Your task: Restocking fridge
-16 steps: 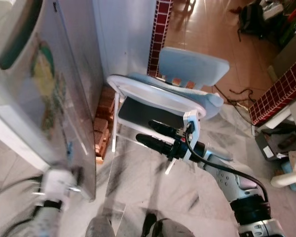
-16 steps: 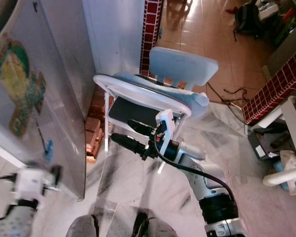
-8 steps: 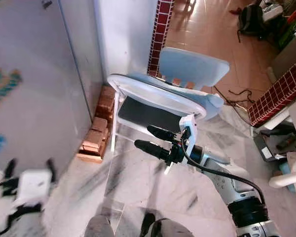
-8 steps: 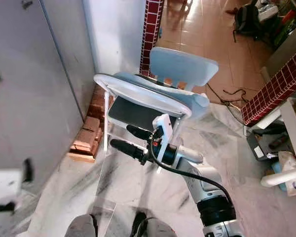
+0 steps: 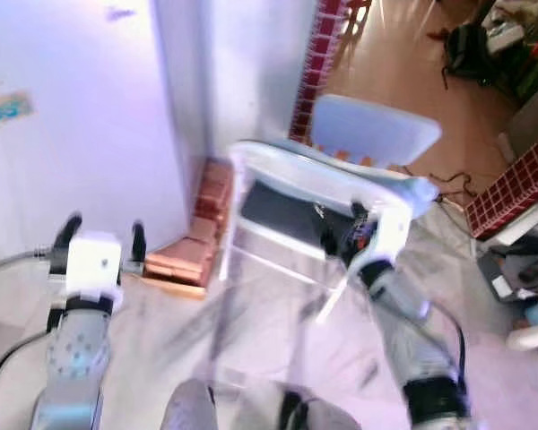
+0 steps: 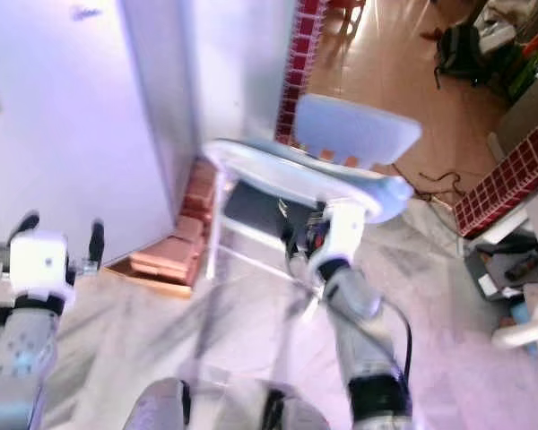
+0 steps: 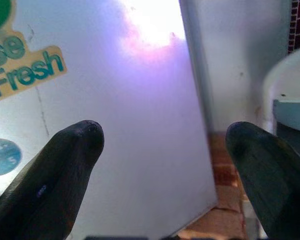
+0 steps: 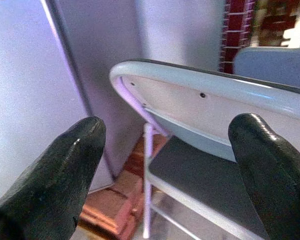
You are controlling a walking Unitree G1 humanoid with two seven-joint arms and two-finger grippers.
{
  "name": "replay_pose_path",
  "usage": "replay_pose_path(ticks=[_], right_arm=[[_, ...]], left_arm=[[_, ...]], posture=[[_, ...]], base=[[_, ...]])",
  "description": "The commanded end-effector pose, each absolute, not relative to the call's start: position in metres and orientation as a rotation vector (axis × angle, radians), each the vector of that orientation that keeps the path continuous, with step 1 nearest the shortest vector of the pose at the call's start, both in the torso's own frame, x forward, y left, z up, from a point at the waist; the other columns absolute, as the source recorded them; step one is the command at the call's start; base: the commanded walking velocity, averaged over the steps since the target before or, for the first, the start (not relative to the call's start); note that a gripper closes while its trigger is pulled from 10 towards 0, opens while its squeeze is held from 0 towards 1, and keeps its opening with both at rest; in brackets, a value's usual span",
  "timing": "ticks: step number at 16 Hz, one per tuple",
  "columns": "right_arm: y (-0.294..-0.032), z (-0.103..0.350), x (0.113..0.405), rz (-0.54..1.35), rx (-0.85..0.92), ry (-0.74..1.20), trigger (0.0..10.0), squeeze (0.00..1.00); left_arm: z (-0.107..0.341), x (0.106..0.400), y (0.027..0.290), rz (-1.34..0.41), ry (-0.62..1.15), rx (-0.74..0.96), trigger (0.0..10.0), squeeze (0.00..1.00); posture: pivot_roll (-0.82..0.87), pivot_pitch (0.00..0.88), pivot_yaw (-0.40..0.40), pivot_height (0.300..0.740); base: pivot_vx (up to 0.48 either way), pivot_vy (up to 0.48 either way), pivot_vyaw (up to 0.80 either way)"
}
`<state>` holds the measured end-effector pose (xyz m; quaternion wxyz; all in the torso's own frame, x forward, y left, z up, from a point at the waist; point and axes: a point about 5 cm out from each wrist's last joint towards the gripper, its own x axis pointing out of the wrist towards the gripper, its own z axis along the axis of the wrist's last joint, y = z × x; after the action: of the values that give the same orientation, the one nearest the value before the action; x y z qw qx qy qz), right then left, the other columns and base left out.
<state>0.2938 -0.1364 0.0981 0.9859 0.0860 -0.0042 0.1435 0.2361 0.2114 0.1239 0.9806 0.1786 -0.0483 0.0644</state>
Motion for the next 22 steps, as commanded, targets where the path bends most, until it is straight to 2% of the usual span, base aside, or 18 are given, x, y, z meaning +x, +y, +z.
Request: replay_pose_path(ticks=[1,3,6,8,9,11,16,22], right_arm=[[-0.147,0.107,0.292,0.229,0.137,-0.061,10.0,0.00],[-0.160,0.100,0.284,0.102,0.088,-0.041,10.0,0.00],[-0.176,0.089,0.279,-0.047,0.001,0.011,10.0,0.00],[-0.178,0.089,0.277,-0.020,0.015,-0.004,10.0,0.00],[-0.177,0.091,0.276,-0.011,0.104,-0.004,10.0,0.00],[-0.177,0.093,0.277,-0.036,0.099,-0.014,10.0,0.00],[-0.182,0.080,0.267,-0.097,0.110,0.059,10.0,0.00],[-0.177,0.080,0.258,-0.047,0.131,0.055,10.0,0.00]], left_arm=[[0.117,0.237,0.206,0.101,-0.070,0.340,10.0,0.00],[0.107,0.237,0.195,0.053,-0.021,0.289,10.0,0.00],[0.096,0.238,0.196,0.038,0.004,0.223,10.0,0.00],[0.101,0.249,0.200,0.049,-0.016,0.205,10.0,0.00],[0.104,0.254,0.201,0.044,-0.025,0.202,10.0,0.00],[0.104,0.257,0.196,0.016,-0.026,0.193,10.0,0.00],[0.092,0.247,0.193,0.001,0.021,0.182,10.0,0.00],[0.088,0.245,0.199,0.019,0.039,0.186,10.0,0.00]], posture=[[0.15,0.166,-0.095,0.740],[0.14,0.156,-0.085,0.740],[0.14,0.119,-0.081,0.740],[0.13,0.109,-0.070,0.740],[0.13,0.111,-0.063,0.740],[0.11,0.119,-0.058,0.740],[0.11,0.138,-0.064,0.740],[0.11,0.134,-0.077,0.740]], base=[[0.000,0.450,0.00],[0.000,0.437,0.00],[0.000,0.435,0.00],[0.000,0.435,0.00],[0.000,0.439,0.00],[0.000,0.437,0.00],[0.000,0.438,0.00],[0.000,0.438,-0.11]])
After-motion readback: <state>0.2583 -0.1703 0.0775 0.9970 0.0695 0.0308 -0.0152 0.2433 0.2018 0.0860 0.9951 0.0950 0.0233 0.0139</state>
